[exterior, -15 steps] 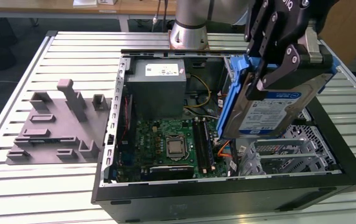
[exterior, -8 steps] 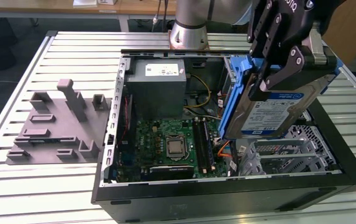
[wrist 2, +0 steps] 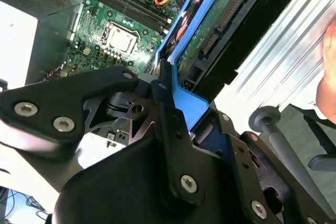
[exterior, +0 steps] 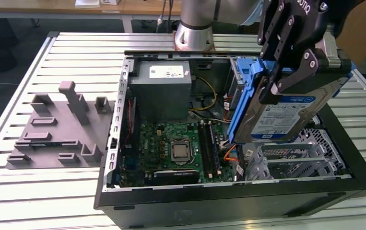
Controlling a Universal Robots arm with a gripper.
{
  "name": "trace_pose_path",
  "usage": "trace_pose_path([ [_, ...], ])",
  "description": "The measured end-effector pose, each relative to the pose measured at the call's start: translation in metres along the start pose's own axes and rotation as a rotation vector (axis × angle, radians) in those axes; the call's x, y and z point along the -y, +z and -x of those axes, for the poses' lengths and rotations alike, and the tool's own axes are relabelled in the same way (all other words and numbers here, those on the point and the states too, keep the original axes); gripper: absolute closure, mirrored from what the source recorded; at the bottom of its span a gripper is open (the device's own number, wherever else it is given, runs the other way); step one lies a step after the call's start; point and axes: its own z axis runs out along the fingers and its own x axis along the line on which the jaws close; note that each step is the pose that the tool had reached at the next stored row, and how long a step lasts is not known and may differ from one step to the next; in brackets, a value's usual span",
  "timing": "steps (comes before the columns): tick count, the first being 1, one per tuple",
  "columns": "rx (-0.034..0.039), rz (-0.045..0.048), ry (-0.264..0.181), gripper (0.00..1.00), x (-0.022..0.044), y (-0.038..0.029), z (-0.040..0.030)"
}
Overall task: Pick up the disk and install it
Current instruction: 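Insert the disk into the insertion slot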
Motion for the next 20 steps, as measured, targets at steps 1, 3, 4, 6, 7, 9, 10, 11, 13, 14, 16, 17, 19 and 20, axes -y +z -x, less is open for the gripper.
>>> trace_pose_path([
  [1,0.0,0.0,0.0,0.64,0.0013,0.0003,0.0001],
  [3,0.0,0.0,0.0,0.64,0.0035,0.0011,0.0001],
  [4,0.0,0.0,0.0,0.64,0.0045,0.0016,0.0002],
  [6,0.0001,0.0,0.0,0.64,0.0064,0.0026,0.0],
  [7,0.0001,0.0,0.0,0.64,0.0072,0.0032,-0.0002],
  [9,-0.0001,0.0,0.0,0.64,0.009,0.0041,-0.0007],
  [10,-0.0002,0.0,0.0,0.64,0.0101,0.0047,-0.0011],
  [11,0.0,0.0,0.0,0.64,0.0111,0.0053,-0.0015],
  [13,0.0001,0.0,0.0,0.64,0.0131,0.0064,-0.0023],
  [14,-0.0001,0.0,0.0,0.64,0.0135,0.0065,-0.0025],
  [16,-0.0002,0.0,0.0,0.64,0.0135,0.0065,-0.0025],
  [17,-0.0002,0.0,0.0,0.64,0.0135,0.0065,-0.0025],
  [19,-0.0001,0.0,0.0,0.64,0.0135,0.0065,-0.0025],
  [20,0.0,0.0,0.0,0.64,0.0137,0.0067,-0.0026],
])
